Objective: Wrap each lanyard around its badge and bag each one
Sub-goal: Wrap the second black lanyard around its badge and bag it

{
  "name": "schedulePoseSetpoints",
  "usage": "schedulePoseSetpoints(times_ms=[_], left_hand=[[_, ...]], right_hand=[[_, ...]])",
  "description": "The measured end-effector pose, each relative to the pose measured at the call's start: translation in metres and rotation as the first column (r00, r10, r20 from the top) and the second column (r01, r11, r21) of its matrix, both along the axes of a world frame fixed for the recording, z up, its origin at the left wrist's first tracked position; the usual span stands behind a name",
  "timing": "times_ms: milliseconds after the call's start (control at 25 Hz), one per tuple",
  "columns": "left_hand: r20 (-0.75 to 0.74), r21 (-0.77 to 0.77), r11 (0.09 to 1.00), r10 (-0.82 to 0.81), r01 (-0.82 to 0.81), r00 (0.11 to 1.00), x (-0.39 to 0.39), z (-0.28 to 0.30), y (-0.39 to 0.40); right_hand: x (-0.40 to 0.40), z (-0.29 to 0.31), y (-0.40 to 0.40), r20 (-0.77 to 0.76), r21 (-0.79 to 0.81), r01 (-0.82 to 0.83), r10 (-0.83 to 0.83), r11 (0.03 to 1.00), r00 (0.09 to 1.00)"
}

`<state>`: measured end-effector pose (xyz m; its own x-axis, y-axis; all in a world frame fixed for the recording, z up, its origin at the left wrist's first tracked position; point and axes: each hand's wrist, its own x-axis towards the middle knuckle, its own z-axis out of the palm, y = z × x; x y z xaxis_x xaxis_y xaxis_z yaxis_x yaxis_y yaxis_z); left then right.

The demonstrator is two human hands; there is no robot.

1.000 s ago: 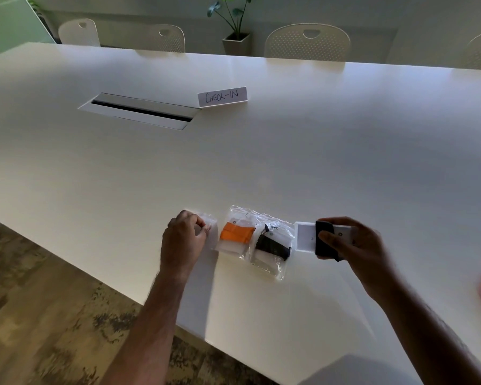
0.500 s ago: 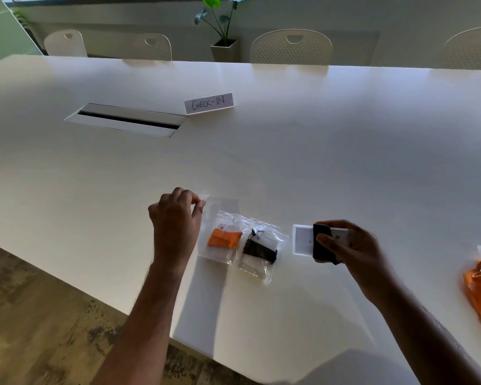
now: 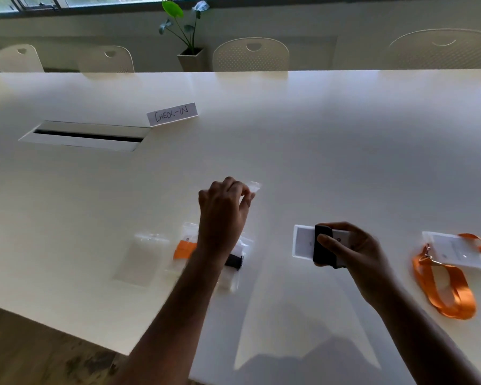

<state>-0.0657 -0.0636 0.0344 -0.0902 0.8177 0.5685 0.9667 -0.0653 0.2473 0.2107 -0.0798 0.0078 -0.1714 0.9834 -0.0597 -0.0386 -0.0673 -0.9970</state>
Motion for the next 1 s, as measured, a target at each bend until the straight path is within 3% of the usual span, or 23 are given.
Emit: schedulePoseSetpoints(times_ms=[360,600,800,1000], left_hand=[[-0.010,-0.091,0.953,-0.291,0.289,0.957,0.086,-0.035,-0.011],[0.142,-0.262,0.809,-0.506,0.526,0.851,0.086,-0.064,-0.034],[0.257,-0.357,0.736,-0.515,0.576,0.818,0.074,-0.078,-0.045],[0.266,-0.366,0.816,-0.369,0.448,0.890,0.094,-0.066,-0.048]], right_hand=[[0.057,-0.006,0.004,-0.088,-0.006,0.128,-0.128,0.992,0.988],[0.080,-0.012,0.010,-0.124,-0.023,0.125,-0.127,0.992,0.984],[0.085,-0.021,0.013,-0.117,-0.039,0.104,-0.108,0.994,0.987],[0.087,-0.026,0.013,-0.108,-0.059,0.068,-0.075,0.996,0.991]])
